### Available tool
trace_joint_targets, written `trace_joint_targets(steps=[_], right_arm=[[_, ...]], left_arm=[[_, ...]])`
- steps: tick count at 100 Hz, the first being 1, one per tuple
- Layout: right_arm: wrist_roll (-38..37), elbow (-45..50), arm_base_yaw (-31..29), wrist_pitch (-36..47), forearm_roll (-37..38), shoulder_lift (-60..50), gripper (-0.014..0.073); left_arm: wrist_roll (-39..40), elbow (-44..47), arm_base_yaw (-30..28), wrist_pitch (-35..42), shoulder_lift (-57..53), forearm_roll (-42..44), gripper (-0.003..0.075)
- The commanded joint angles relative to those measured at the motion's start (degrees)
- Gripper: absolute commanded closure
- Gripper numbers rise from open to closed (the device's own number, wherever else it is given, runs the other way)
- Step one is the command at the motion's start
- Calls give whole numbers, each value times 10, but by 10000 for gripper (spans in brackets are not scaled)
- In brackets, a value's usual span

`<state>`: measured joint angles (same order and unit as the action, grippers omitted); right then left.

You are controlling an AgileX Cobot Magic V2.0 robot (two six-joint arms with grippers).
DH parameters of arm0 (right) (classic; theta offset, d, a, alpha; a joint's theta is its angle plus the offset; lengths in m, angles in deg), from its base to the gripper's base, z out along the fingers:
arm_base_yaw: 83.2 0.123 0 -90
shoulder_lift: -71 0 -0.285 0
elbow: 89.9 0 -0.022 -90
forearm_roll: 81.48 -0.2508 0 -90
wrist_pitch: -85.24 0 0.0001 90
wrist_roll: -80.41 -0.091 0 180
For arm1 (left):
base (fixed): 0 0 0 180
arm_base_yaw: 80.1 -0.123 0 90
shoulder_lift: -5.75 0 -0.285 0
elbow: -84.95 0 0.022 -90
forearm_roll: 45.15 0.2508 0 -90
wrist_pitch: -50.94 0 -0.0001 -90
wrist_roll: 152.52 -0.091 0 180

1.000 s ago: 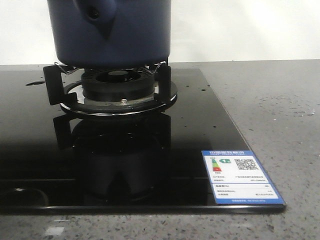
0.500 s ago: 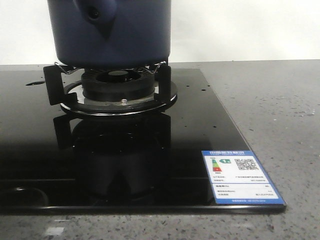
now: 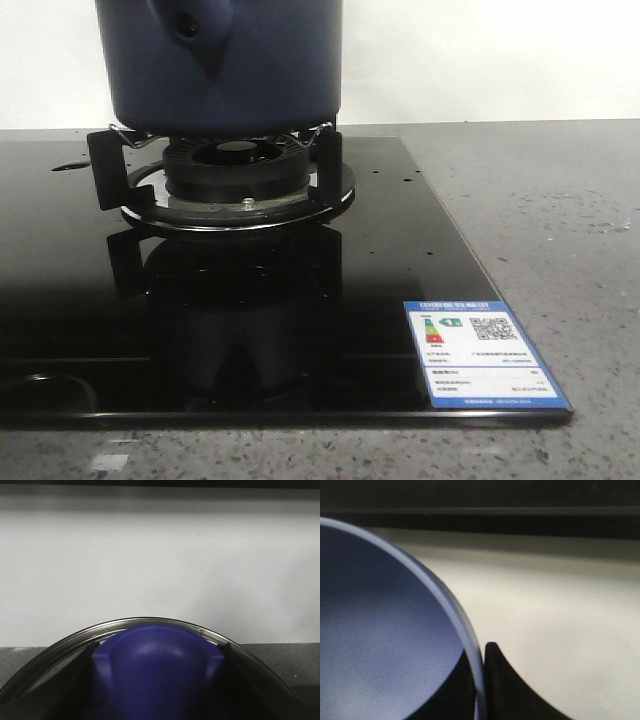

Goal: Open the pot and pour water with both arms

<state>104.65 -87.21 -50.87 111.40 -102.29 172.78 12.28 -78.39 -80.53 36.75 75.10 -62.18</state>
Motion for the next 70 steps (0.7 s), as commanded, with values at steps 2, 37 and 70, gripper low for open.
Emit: trace_joint_targets(steps=[2, 37, 70], right_arm=[[1, -14, 3, 89, 20, -38, 636], [1, -14, 7, 175, 34, -38, 636], [1, -14, 7, 224, 90, -38, 636]], left_arm=[[1, -23, -1, 58, -9, -4, 321], [1, -23, -1, 58, -9, -4, 321], [1, -23, -1, 58, -9, -4, 321]])
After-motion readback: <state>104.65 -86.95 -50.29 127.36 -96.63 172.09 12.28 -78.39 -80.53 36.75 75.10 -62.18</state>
